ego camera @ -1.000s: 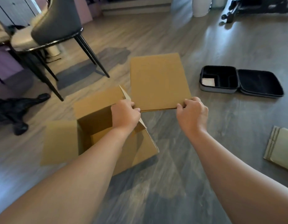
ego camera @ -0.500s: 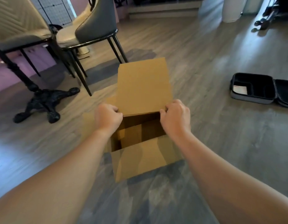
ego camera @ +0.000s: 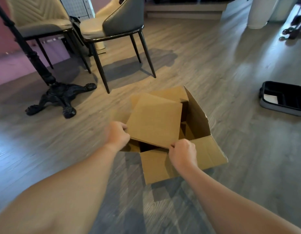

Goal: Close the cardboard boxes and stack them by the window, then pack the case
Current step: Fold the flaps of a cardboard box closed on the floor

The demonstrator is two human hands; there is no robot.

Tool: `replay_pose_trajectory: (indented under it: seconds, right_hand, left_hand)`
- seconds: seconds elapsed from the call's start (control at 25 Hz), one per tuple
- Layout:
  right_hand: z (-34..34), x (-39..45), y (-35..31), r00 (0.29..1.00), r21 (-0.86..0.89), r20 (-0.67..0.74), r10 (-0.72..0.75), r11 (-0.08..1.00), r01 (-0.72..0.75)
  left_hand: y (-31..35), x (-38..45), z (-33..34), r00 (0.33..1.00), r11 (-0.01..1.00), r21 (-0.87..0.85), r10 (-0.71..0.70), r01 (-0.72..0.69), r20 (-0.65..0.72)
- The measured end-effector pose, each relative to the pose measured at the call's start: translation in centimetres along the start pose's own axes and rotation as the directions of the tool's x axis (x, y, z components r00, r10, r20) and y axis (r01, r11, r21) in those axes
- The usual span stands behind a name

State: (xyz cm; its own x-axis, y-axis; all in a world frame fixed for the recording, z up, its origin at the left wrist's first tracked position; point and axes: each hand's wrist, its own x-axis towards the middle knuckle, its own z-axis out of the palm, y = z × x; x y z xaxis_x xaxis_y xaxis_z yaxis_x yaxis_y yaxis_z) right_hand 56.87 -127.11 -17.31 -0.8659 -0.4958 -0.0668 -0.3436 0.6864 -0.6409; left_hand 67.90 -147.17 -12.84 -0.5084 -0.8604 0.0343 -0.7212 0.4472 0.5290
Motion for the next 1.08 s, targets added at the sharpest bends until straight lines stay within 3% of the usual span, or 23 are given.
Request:
replay_pose_trajectory:
  seconds: [0.12,0.24,0.44,0.6,0.88,1.08]
  right_hand:
    - [1.4,-1.3,0.5,0.998,-0.017,0.036,0.057,0.998,-0.056]
    - [3.0,-2.7,-0.1,0.997,-0.03,0.073,0.025,0.999,-0.022]
    - [2.2,-0.5,-1.5,0.987,-0.163,0.065,-0.148,0.974,0.157]
    - [0.3,3.4,-0.8,0.956,-0.24,0.077,-0.283,0.925,0.294]
    - [-1.1,10.5,2.0,0.972,-0.387,0.179,-0.153,0.897,0.213]
    - [-1.8,14.9,3.6,0.962,-0.368,0.273,-0.003,0.924,0.107]
  left_hand:
    - [-1.4,-0.1,1.2,0.996,1.0,0.011,-0.021,0.02,0.084]
    - [-2.3,-0.1,1.8,0.988,0.995,0.001,-0.1,0.1,0.114]
    - [-2.1,-0.9,2.7,0.996,0.988,0.137,-0.081,0.074,0.042]
    - [-2.0,-1.5,3.7,0.993,0.984,0.16,-0.09,0.077,0.076]
    - [-1.3,-1.2,4.8,0.989,0.986,0.092,-0.142,0.137,0.045]
    - [-0.8,0.2,5.7,0.987,0.986,0.058,-0.161,0.159,0.029]
